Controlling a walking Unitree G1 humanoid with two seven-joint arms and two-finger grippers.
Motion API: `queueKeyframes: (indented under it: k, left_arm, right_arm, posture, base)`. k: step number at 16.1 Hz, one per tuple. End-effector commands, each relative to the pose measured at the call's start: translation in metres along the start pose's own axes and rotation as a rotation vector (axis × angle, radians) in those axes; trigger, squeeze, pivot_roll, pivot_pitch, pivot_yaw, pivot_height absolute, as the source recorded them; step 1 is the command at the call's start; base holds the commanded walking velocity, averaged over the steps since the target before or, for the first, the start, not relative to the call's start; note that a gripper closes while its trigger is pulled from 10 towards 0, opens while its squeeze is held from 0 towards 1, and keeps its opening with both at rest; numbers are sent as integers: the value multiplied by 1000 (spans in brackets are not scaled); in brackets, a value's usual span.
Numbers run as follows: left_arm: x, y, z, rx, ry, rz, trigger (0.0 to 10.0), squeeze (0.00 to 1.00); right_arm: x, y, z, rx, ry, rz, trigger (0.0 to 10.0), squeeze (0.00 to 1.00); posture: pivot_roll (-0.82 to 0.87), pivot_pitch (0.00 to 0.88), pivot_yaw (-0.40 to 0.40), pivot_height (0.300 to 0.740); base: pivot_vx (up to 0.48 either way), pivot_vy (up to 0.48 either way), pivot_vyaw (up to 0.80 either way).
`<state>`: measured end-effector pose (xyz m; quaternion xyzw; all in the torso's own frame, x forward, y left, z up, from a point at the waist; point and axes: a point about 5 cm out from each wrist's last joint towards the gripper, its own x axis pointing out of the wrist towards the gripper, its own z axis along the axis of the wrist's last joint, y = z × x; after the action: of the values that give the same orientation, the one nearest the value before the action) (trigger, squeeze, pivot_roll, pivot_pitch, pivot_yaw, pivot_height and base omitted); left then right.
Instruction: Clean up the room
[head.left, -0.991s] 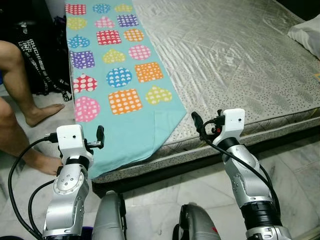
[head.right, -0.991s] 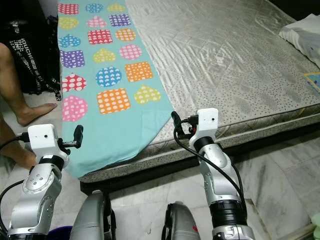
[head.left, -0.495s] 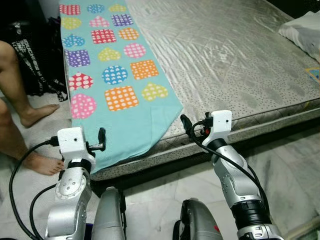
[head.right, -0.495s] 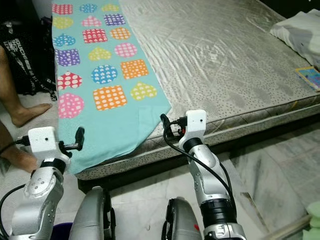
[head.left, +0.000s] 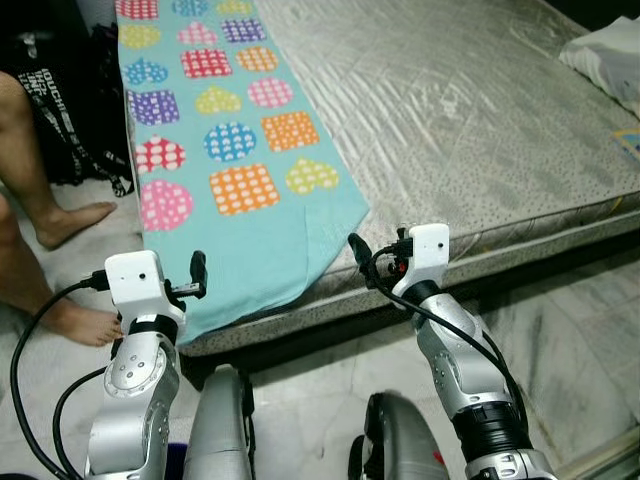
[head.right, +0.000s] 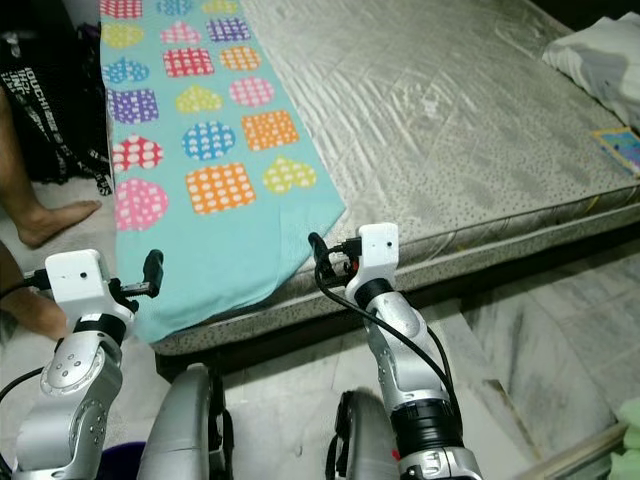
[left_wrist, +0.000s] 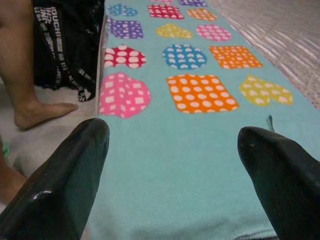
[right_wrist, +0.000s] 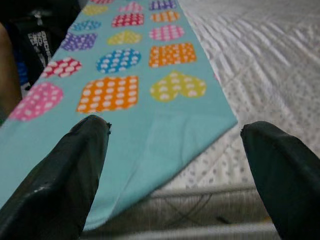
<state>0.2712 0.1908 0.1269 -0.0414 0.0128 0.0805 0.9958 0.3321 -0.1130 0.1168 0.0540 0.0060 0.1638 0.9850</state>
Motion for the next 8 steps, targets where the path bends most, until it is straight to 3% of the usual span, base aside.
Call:
queueKeyframes:
  k: [1, 8]
  left_arm:
    - [-1, 1, -1, -4, 4, 4, 10000, 0]
    - [-2, 3, -2, -4, 2, 9, 10000, 0]
  right_arm:
    - [-3, -5, -3, 10, 9, -15, 10000, 0]
    - [-2, -4, -3, 6, 17, 12, 10000, 0]
  posture:
    - [83, 196, -41, 594]
    - [75, 201, -56, 594]
  base:
    - [0, 0, 0]
    - [279, 0, 0]
